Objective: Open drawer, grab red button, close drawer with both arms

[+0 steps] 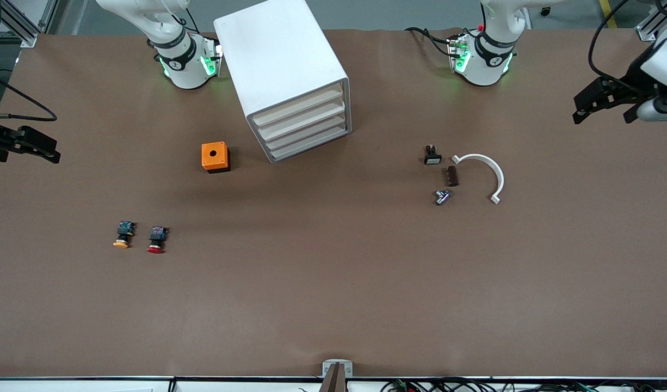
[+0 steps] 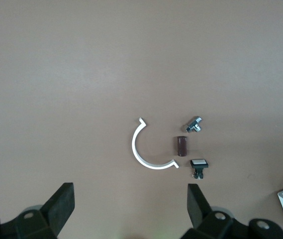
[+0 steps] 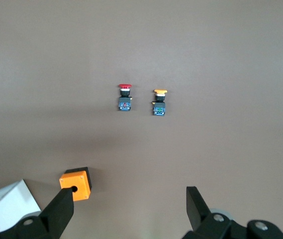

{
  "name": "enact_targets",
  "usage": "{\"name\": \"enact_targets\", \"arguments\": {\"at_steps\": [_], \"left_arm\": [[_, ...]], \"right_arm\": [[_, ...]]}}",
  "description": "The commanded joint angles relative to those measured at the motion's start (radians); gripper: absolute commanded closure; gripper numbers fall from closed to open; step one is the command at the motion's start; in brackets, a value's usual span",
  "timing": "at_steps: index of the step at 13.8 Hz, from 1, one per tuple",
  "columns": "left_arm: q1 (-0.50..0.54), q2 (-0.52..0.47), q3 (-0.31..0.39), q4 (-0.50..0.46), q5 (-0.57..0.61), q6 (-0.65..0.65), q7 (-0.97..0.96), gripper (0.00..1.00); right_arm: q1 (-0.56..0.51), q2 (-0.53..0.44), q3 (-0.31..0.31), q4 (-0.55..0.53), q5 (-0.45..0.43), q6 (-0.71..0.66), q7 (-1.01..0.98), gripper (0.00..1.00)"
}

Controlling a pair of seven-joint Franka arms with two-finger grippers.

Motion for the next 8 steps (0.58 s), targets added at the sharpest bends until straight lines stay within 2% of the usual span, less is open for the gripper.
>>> {"name": "enact_targets", "arguments": {"at_steps": [1, 8], "left_arm": [[0.016, -0.022, -0.010, -0.017, -0.012, -0.011, 0.014, 0.00], [0.014, -0.022, -0.020, -0.022, -0.001, -0.028, 0.010, 0.00]], "right_arm": [[-0.014, -0.006, 0.012, 0.017, 0.007, -0.017, -0.057, 0.00], [-0.017, -0.006, 0.009, 0.017, 0.003, -0.025, -0.056, 0.00]]}}
